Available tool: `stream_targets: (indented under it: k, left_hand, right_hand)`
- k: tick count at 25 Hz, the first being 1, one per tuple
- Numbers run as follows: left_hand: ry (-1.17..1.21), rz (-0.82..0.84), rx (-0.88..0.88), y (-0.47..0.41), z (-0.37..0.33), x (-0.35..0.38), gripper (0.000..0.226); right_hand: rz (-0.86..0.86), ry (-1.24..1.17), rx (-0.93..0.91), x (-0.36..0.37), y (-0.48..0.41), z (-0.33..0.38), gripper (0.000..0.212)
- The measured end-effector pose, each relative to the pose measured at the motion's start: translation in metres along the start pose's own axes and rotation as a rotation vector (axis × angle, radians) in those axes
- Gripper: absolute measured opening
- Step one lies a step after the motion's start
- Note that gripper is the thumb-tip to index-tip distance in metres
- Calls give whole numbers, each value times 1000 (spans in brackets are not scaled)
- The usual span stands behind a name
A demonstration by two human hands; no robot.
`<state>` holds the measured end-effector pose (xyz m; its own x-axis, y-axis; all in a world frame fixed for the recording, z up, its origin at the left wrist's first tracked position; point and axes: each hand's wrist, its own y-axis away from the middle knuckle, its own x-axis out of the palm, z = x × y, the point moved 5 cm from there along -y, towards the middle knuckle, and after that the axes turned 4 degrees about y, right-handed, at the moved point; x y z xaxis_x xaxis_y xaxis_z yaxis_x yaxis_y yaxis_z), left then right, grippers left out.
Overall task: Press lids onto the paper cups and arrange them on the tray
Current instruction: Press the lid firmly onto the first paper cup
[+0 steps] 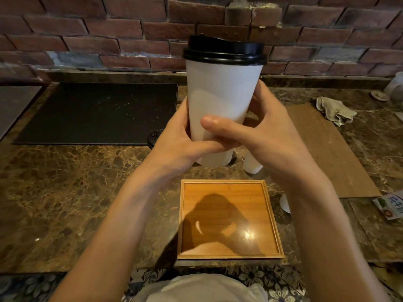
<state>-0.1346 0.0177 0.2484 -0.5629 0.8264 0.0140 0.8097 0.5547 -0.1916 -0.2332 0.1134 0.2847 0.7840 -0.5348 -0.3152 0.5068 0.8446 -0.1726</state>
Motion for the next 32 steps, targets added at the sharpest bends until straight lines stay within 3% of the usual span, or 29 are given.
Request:
stream_targets:
  k: [7,13,22,32]
  left_hand:
    - [54,121,-36,0,4,0,65]
    - [49,118,-6,0,6,0,63]
    - [-75,-53,40,-2,2,-2,63]
    - [-48,-173,126,-4,10,13,87]
  right_hand:
    - [96,-114,59,-1,-1,-10,71]
    - [184,-165,90,2,-1,-12,71]
    - [95,-44,93,3,-3,-2,71]
    - [-76,47,94,9,-2,-7,76]
